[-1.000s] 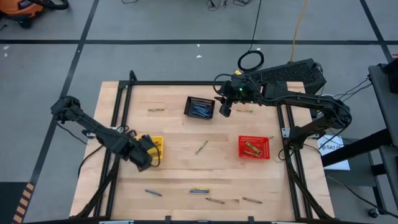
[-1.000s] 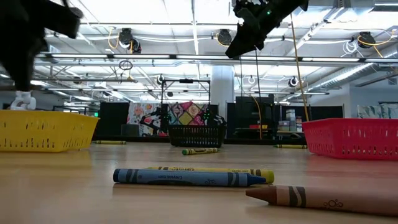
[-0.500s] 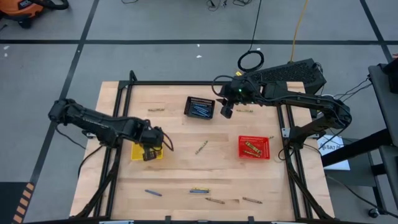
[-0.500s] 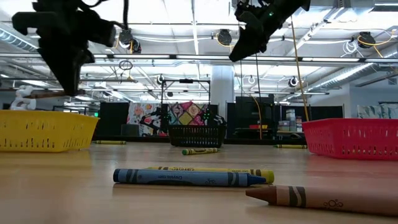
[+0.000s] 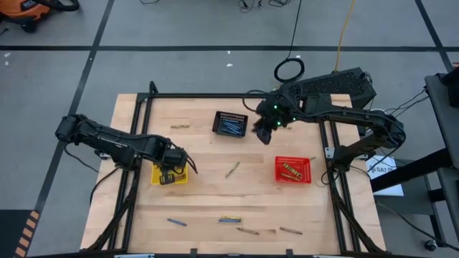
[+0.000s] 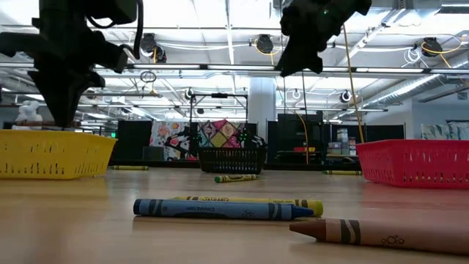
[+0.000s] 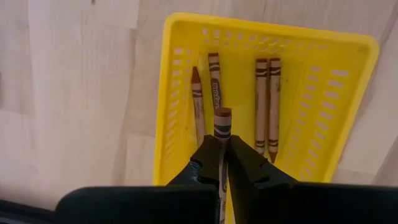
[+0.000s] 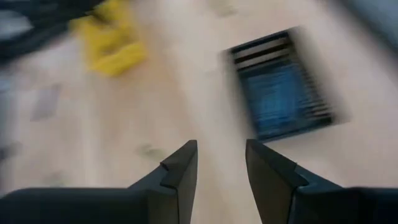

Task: Sort crayons
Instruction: Put the brown crayon into the yellow bin, then put the yellow green crayon into the red bin

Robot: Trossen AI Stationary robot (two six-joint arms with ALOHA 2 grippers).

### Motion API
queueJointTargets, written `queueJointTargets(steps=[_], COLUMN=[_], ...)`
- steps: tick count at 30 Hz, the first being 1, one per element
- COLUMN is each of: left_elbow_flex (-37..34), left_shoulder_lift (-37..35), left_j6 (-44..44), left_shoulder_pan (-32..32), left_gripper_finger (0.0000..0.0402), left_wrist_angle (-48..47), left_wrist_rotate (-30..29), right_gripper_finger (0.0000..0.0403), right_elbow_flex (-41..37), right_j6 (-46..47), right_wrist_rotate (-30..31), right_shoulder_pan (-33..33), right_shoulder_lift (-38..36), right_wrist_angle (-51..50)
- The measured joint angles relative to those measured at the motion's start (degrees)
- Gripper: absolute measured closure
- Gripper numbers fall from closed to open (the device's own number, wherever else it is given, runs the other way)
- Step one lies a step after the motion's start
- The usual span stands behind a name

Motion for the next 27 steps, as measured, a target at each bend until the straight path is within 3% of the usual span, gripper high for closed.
queueJointTargets(steps=[2, 5, 14, 20, 27], left_elbow_flex=[-0.19, -0.2, -0.22, -0.22, -0.22], left_shoulder_lift=[0.0, 0.0, 0.0, 0.0, 0.0], left_j6=[1.05, 1.26, 2.98, 4.32, 4.6], left_shoulder_pan=[0.0, 0.0, 0.0, 0.0, 0.0], left_gripper_finger=[0.0396, 0.0396, 0.0386, 0.0351, 0.0343], left_wrist_angle=[0.02, 0.19, 0.28, 0.43, 0.47], left_wrist_rotate=[0.0, 0.0, -0.02, -0.09, -0.29], right_gripper_finger=[0.028, 0.028, 0.028, 0.028, 0.028], right_elbow_flex=[0.0, 0.0, 0.0, 0.0, 0.04], right_j6=[2.24, 6.01, 14.16, 21.68, 28.08], right_wrist_rotate=[-5.25, -8.22, -7.81, 0.55, 9.42], right_shoulder_pan=[1.36, 4.62, 17.7, 24.48, 31.64], right_shoulder_lift=[0.0, 0.0, 0.0, 0.0, 0.97], right_wrist_angle=[0.06, 0.03, 1.42, 1.31, 1.97])
